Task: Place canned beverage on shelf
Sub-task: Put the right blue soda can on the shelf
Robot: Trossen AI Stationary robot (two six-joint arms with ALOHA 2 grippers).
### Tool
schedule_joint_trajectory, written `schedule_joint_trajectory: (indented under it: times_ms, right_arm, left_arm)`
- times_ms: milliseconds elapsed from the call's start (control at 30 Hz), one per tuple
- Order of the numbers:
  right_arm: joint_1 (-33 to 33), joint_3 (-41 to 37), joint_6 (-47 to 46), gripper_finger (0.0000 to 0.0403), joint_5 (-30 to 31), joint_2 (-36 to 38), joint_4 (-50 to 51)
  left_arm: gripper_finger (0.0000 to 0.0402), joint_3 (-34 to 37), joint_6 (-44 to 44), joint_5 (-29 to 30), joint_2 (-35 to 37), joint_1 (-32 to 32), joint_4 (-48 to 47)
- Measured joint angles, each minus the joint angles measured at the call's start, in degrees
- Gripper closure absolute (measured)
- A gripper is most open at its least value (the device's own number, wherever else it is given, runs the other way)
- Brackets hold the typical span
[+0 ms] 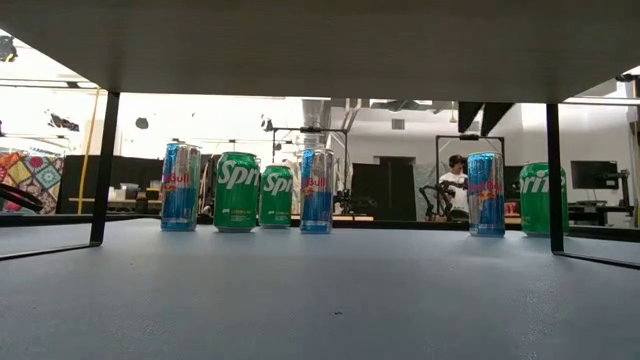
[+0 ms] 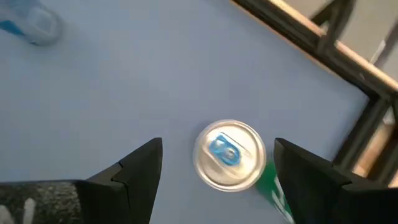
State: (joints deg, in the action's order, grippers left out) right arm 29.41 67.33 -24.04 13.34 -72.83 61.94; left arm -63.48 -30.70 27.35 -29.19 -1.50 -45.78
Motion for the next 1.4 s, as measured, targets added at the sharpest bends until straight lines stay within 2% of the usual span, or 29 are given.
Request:
schedule_joint_trajectory:
  times_ms: [200, 833, 1000, 1167, 1400]
  right_arm:
    - [1.91, -0.07, -0.14, 0.0112, -0.05, -2.99, 2.33]
    - [2.49, -0.11, -1.13, 0.0114, -2.45, -11.2, 4.27]
    - [2.49, -0.11, -0.39, 0.014, -4.48, -13.82, 4.77]
    - [1.45, 0.07, 0.65, 0.0201, -4.11, -14.53, 5.0]
    - [0.25, -0.24, 1.58, 0.0201, -5.03, -12.5, 5.75]
  left_arm:
    - [0.0093, 0.0, 1.35, 0.13, 0.0, 0.0, 0.0]
    - [0.0093, 0.0, 1.68, 1.99, 0.0, 0.02, 0.02]
    - [0.0093, 0.0, 1.52, 2.04, 0.0, 0.01, 0.02]
    - [0.0093, 0.0, 1.52, 2.29, 0.0, 0.0, 0.02]
    - [0.0093, 0.0, 1.46, 3.39, 0.02, 0.0, 0.02]
